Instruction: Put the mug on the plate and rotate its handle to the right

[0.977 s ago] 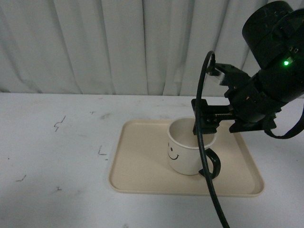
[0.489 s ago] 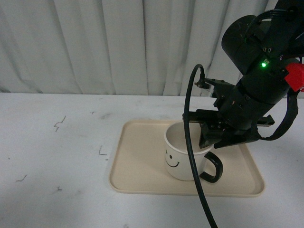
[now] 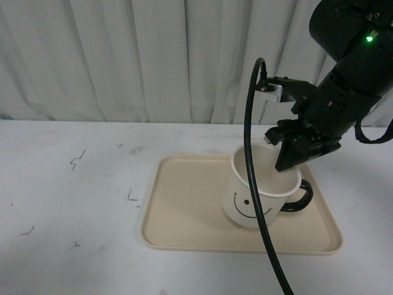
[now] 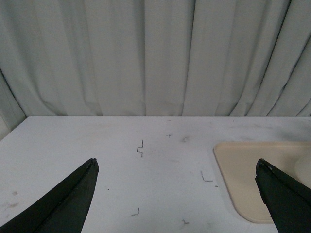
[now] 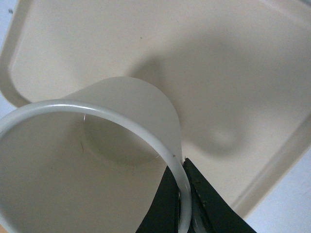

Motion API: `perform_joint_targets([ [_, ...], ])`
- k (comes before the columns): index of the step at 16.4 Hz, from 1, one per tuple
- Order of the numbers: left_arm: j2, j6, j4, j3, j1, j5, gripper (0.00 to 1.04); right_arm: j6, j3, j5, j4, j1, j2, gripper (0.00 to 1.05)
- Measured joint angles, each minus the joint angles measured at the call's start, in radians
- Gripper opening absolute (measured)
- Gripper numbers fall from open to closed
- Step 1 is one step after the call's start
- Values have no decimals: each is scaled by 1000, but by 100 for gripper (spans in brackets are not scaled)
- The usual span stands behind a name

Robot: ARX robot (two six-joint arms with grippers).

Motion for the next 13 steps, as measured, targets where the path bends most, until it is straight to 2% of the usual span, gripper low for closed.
perform_joint_targets([
  [5,0,0,0,0,0,0,98,-409,154,-70,-233,-10,5,3],
  [8,0,0,0,0,0,0,98,-548,199,-83,-291,10,45,3],
  [13,0,0,0,0,0,0,98,-560,225,-28,-254,29,134,3],
])
